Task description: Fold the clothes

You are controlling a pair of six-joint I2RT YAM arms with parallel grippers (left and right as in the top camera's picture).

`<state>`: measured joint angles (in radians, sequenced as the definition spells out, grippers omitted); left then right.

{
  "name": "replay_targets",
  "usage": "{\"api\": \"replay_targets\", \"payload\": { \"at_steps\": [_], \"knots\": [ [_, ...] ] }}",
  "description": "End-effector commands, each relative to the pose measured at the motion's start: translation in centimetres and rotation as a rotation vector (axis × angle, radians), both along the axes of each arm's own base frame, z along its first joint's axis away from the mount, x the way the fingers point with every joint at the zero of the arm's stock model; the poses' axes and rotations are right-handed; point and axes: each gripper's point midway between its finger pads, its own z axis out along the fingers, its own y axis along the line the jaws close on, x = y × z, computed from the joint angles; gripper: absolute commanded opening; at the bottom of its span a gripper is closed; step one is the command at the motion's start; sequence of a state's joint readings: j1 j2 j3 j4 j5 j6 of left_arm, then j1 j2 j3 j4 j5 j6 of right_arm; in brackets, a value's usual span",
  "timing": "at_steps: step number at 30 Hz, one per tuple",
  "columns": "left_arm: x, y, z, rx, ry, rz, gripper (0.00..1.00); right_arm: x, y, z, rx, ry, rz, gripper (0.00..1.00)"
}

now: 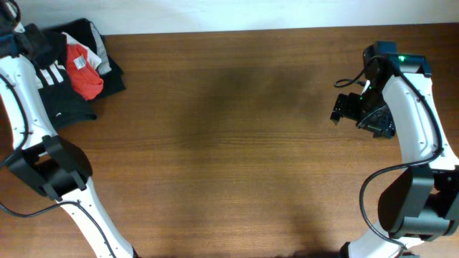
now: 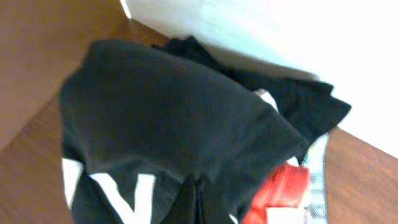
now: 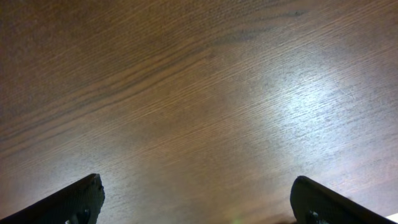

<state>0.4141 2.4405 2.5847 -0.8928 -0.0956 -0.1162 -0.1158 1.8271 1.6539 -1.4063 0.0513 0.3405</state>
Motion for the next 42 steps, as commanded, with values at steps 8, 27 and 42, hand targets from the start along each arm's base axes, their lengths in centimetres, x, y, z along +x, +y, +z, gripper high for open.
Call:
{"api": "replay_targets", "payload": {
  "at_steps": [8, 27, 42],
  "knots": [
    [-0.6, 7.9, -11.4, -0.047, 0.078, 0.026, 0.09, 0.2, -0.2, 0.7, -0.005, -0.026, -0.012, 0.99],
    [-23.8, -19.4, 26.3, -0.376, -0.266, -0.326, 0.99, 0.2, -0.2, 0.7, -0.005, -0.026, -0.013, 0.99],
    [-47.5, -35.6, 23.7, -0.325, -0.363, -0.761, 0.99, 0.2, -0.2, 0.7, -0.005, -0.026, -0.012, 0.99]
  ]
}}
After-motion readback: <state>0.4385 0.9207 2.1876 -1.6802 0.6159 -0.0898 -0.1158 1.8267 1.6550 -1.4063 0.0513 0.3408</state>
